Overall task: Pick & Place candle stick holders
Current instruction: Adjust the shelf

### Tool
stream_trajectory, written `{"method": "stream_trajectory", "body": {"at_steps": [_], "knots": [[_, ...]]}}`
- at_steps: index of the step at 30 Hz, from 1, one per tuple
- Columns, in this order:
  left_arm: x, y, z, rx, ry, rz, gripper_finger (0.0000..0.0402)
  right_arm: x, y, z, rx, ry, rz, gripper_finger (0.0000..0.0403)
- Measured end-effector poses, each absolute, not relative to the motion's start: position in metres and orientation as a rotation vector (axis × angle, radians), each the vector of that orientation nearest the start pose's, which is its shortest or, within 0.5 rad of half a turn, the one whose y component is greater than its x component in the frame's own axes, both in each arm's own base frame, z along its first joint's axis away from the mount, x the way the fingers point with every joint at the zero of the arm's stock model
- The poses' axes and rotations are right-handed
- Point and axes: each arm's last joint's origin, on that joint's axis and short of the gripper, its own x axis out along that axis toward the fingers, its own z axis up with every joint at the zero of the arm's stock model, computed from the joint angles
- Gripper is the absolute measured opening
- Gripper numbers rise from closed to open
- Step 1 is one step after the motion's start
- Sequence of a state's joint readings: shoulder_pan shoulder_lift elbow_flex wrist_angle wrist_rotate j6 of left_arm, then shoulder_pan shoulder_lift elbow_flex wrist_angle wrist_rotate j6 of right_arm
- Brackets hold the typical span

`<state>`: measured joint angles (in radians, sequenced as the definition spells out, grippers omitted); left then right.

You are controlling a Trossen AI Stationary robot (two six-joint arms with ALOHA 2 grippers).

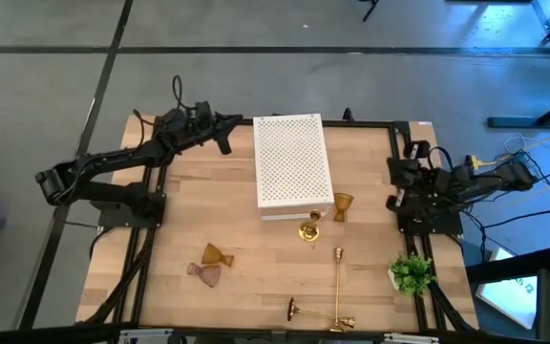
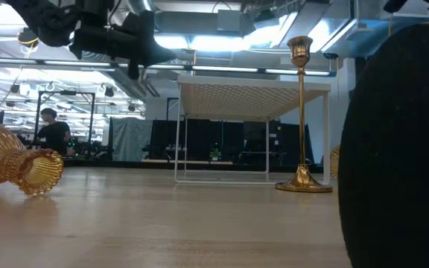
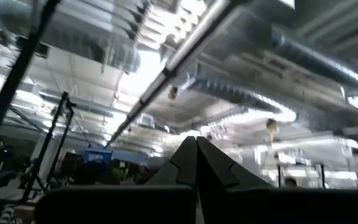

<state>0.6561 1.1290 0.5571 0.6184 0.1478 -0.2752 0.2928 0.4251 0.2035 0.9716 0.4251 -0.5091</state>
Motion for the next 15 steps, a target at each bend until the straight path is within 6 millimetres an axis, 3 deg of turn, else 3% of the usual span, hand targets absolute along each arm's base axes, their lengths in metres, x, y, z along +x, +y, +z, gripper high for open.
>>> {"method": "stream_trajectory", "body": {"at_steps": [9,15], "knots": [[0.189,0.164,0.252,-0.285,-0.066,0.530,0.0006,0.128,0.018,0.294,-0.089,-0.322,-0.516,0.0001],[0.184,0.183,0.237,-0.338,-0.035,0.598,0.0006,0.141,0.020,0.299,-0.048,-0.136,-0.531,0.0001]]}}
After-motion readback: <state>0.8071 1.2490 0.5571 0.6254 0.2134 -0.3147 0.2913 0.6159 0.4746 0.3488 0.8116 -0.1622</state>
